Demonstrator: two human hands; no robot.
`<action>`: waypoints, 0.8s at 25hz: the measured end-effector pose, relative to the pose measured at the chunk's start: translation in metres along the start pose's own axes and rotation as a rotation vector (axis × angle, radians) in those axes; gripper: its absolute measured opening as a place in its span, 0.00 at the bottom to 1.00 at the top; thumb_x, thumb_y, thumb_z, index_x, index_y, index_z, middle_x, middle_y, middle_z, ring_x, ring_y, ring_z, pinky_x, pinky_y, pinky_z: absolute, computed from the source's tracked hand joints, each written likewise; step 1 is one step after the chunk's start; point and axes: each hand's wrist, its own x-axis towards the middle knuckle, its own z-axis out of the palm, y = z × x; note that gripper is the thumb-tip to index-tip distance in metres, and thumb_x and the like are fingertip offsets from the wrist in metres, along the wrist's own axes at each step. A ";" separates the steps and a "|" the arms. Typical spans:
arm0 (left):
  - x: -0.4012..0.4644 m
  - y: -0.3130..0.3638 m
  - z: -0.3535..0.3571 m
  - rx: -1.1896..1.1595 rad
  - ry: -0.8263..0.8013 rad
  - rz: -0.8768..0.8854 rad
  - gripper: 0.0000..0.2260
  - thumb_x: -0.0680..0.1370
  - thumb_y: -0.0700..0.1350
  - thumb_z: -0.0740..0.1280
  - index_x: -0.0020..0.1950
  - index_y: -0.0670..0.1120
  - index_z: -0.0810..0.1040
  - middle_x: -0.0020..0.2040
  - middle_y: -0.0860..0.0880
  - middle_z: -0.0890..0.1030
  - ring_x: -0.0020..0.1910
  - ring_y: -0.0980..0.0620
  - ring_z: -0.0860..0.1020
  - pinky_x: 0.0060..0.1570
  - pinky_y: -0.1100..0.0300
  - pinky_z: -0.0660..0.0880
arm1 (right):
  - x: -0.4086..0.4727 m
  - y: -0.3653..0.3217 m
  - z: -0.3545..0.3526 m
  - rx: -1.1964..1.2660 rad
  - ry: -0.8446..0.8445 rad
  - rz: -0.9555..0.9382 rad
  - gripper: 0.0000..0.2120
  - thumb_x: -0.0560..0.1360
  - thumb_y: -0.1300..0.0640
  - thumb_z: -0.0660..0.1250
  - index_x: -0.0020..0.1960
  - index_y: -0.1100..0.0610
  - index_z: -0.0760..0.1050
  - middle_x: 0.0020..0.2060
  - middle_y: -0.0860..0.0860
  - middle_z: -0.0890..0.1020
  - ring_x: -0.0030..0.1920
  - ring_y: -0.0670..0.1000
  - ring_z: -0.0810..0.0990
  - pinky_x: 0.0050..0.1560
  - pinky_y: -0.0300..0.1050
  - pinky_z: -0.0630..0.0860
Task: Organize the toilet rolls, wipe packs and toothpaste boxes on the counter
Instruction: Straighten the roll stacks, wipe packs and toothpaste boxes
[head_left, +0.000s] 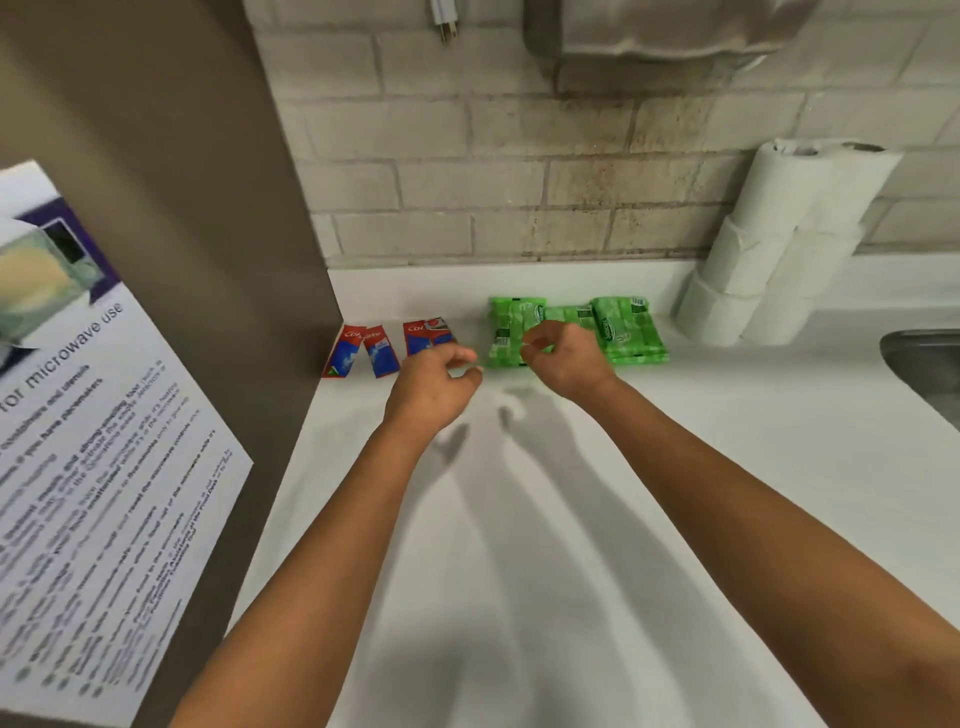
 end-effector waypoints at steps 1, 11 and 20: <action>0.000 -0.007 -0.010 -0.005 -0.007 0.002 0.11 0.74 0.44 0.67 0.56 0.46 0.80 0.58 0.49 0.81 0.59 0.51 0.77 0.57 0.64 0.68 | -0.004 -0.008 0.008 0.021 0.015 0.009 0.13 0.74 0.59 0.65 0.57 0.60 0.79 0.53 0.57 0.82 0.53 0.55 0.80 0.49 0.35 0.69; 0.008 -0.060 -0.037 -0.021 -0.052 -0.089 0.11 0.75 0.44 0.68 0.57 0.47 0.80 0.59 0.48 0.79 0.57 0.48 0.78 0.61 0.54 0.74 | -0.015 -0.018 0.059 0.041 -0.007 0.043 0.12 0.74 0.60 0.65 0.55 0.62 0.79 0.52 0.58 0.82 0.44 0.49 0.75 0.47 0.35 0.67; 0.073 -0.089 -0.022 0.002 -0.007 -0.203 0.11 0.76 0.40 0.64 0.57 0.43 0.79 0.59 0.45 0.80 0.57 0.47 0.77 0.53 0.64 0.69 | 0.055 -0.026 0.110 -0.121 -0.181 -0.074 0.13 0.76 0.64 0.58 0.55 0.63 0.79 0.54 0.61 0.82 0.54 0.60 0.80 0.55 0.46 0.75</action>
